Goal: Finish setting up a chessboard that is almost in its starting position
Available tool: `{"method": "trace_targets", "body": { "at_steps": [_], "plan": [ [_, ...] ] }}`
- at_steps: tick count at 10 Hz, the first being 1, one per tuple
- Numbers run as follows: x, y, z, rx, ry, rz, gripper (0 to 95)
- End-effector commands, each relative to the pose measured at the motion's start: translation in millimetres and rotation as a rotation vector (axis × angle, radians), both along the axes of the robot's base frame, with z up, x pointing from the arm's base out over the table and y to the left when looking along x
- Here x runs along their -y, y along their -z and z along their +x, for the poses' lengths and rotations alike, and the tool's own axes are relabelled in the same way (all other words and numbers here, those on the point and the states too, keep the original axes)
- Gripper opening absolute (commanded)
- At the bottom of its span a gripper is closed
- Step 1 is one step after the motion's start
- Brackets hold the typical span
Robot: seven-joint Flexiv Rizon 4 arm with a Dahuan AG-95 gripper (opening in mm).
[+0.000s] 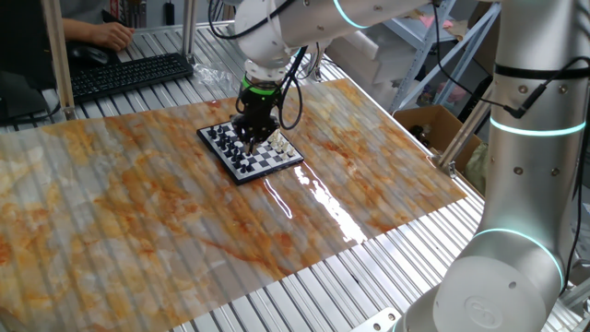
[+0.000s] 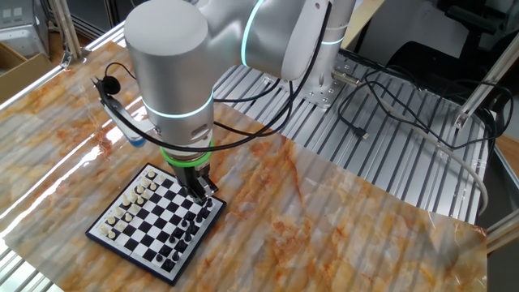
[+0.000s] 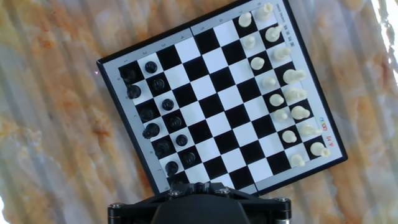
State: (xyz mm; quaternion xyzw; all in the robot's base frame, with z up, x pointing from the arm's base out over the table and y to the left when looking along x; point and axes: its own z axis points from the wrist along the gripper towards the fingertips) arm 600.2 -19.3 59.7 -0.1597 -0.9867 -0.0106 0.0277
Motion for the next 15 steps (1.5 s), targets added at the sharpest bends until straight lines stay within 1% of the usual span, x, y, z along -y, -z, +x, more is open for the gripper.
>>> {"method": "trace_targets", "body": {
  "at_steps": [1,5,12,15],
  "plan": [
    [0.2,1.2,0.4,0.007,-0.015,0.003,0.0],
    [-0.5,5.1,-1.0,0.016,-0.02,0.002,0.0],
    [-1.8,17.2,-0.3,0.037,-0.02,0.003,0.0],
    [-1.1,20.0,-0.2,0.041,-0.019,0.006,0.0]
  ]
}}
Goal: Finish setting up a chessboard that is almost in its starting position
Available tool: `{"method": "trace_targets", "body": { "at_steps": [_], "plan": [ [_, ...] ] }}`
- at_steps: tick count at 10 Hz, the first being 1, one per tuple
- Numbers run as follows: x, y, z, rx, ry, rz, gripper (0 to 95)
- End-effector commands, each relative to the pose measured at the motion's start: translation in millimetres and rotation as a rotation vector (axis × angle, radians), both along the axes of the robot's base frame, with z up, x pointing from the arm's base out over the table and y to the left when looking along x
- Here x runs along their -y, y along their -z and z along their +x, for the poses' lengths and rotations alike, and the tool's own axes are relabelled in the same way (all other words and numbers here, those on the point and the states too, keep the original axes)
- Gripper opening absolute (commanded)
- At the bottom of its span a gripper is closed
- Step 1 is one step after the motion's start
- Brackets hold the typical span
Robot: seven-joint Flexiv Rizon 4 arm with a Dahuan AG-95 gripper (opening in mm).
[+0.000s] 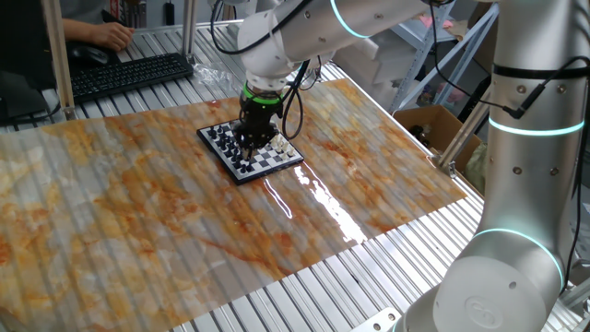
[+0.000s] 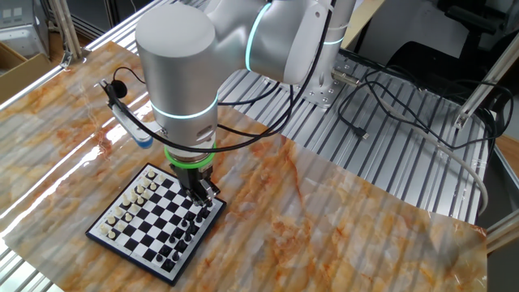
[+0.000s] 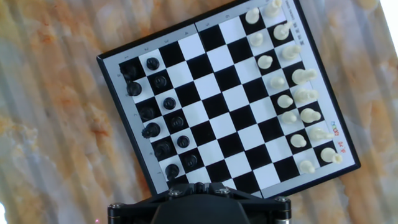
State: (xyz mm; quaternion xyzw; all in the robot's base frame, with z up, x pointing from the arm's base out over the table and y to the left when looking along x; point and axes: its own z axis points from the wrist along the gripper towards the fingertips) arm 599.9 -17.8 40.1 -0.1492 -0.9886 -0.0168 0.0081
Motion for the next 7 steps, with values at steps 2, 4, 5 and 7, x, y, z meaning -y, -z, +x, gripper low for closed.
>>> {"method": "trace_targets", "body": {
  "at_steps": [2,4,5,7],
  "plan": [
    [0.6,1.0,0.0,0.002,0.002,0.0,0.0],
    [0.6,1.7,0.1,0.006,0.003,-0.001,0.0],
    [0.8,2.0,0.1,0.006,0.002,-0.001,0.0],
    [1.2,2.3,0.0,0.005,-0.009,-0.003,0.0]
  ]
}}
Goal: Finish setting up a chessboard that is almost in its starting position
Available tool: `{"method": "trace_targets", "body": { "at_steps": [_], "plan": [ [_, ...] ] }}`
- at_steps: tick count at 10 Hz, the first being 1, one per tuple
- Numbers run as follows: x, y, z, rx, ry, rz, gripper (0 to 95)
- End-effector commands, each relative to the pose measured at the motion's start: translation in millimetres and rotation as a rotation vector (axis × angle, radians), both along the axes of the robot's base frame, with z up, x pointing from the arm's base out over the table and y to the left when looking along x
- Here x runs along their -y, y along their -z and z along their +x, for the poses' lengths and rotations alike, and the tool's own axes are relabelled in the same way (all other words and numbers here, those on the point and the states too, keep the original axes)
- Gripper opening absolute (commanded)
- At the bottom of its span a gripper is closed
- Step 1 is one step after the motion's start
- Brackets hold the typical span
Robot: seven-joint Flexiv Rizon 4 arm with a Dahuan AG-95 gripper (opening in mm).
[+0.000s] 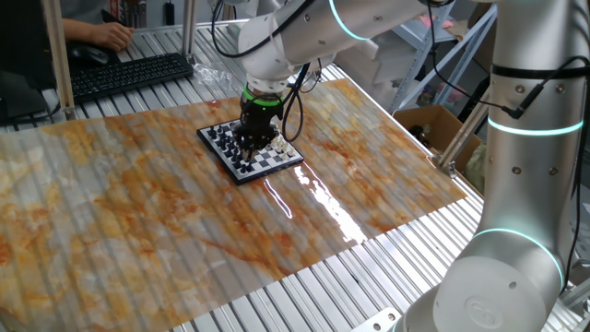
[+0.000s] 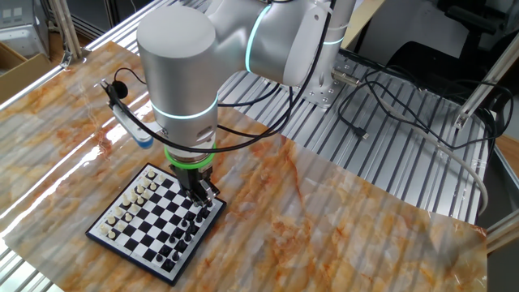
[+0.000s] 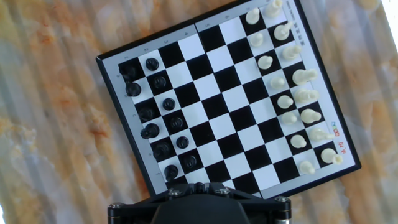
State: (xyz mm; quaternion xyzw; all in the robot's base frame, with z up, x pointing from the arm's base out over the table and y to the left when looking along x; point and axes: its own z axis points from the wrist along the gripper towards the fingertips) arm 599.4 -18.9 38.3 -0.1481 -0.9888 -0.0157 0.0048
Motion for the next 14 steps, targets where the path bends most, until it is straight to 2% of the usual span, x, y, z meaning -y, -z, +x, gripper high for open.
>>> {"method": "trace_targets", "body": {
  "at_steps": [1,2,10,13,14],
  "plan": [
    [0.2,0.6,0.6,-0.004,-0.006,0.0,0.0],
    [0.2,0.6,0.6,-0.005,-0.006,0.0,19.0],
    [0.2,0.1,0.5,-0.013,0.004,0.004,19.0],
    [1.6,-11.0,-1.5,-0.03,-0.017,0.009,19.0],
    [2.1,-15.3,-2.9,-0.031,-0.022,0.007,0.0]
  ]
}}
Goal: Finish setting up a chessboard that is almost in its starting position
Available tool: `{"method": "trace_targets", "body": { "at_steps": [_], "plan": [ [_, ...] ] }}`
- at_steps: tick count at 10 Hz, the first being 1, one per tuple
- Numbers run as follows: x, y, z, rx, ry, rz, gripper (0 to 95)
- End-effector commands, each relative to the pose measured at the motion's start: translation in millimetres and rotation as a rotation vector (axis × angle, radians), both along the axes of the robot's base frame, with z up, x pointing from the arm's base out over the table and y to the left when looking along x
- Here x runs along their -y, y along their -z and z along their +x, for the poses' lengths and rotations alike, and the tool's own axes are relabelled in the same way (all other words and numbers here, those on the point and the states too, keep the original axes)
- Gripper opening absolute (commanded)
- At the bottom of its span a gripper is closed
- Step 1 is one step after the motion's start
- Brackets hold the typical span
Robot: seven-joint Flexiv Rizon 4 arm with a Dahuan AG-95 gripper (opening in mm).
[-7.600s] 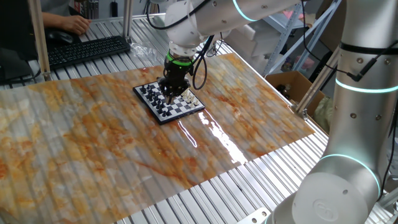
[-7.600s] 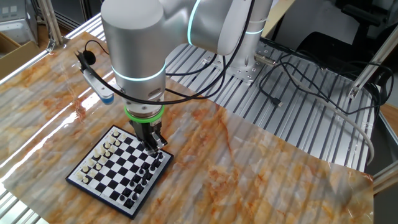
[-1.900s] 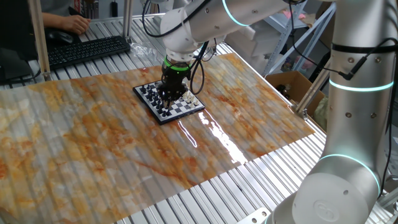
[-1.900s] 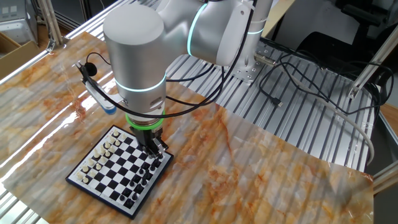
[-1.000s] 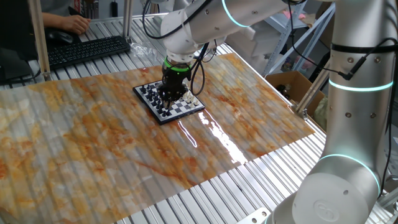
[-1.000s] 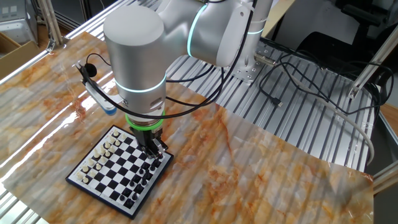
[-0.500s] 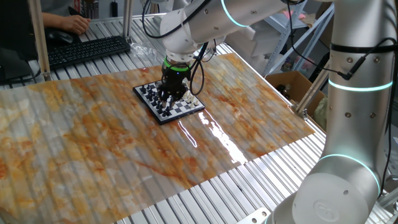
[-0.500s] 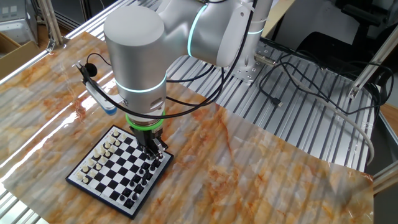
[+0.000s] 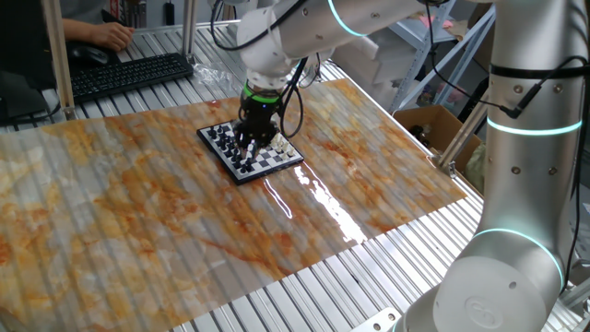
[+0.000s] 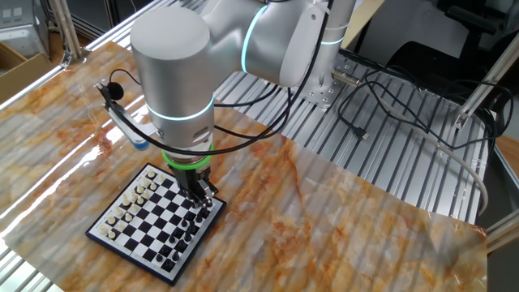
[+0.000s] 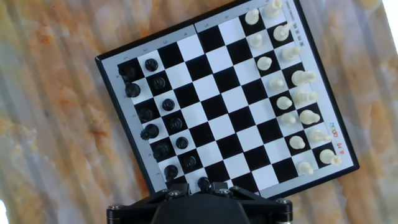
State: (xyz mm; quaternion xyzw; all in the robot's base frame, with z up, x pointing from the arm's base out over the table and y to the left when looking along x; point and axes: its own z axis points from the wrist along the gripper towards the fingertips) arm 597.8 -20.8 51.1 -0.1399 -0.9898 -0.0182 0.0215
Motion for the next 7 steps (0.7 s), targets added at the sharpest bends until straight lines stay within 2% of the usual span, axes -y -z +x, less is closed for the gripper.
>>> {"method": "trace_targets", "body": {
  "at_steps": [1,3,7],
  "plan": [
    [1.0,-8.1,-3.3,0.002,-0.032,-0.007,0.0],
    [1.2,-15.1,-9.0,0.004,-0.05,-0.009,0.0],
    [0.7,-33.2,-36.3,0.006,-0.109,-0.013,0.0]
  ]
}}
